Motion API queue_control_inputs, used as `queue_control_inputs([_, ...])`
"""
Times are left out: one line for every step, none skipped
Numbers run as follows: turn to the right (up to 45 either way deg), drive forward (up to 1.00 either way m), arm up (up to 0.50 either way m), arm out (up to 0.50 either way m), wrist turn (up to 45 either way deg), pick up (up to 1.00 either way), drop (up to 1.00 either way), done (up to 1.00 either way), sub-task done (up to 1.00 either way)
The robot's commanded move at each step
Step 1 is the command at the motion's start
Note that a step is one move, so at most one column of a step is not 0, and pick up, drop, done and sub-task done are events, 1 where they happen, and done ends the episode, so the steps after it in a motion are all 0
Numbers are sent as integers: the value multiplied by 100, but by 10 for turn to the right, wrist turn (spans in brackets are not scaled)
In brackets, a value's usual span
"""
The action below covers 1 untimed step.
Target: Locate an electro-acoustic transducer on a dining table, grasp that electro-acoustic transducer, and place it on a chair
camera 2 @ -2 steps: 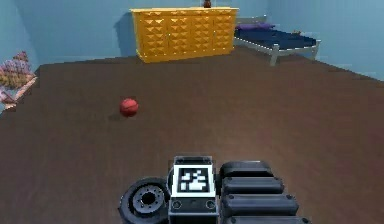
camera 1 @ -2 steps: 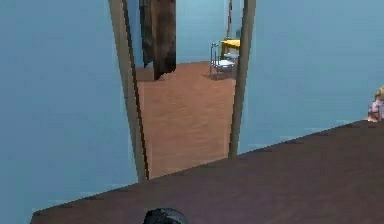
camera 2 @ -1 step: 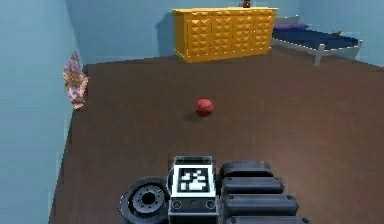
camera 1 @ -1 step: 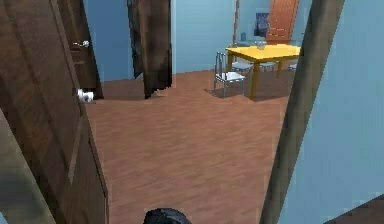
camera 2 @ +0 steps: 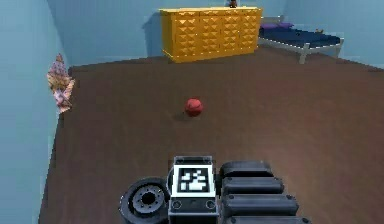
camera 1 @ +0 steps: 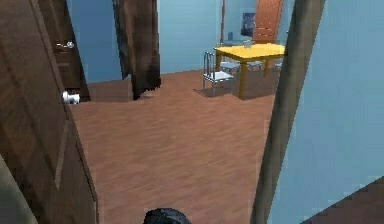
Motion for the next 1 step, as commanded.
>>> queue_control_inputs([0,80,0,0,0,0,0,0,0])
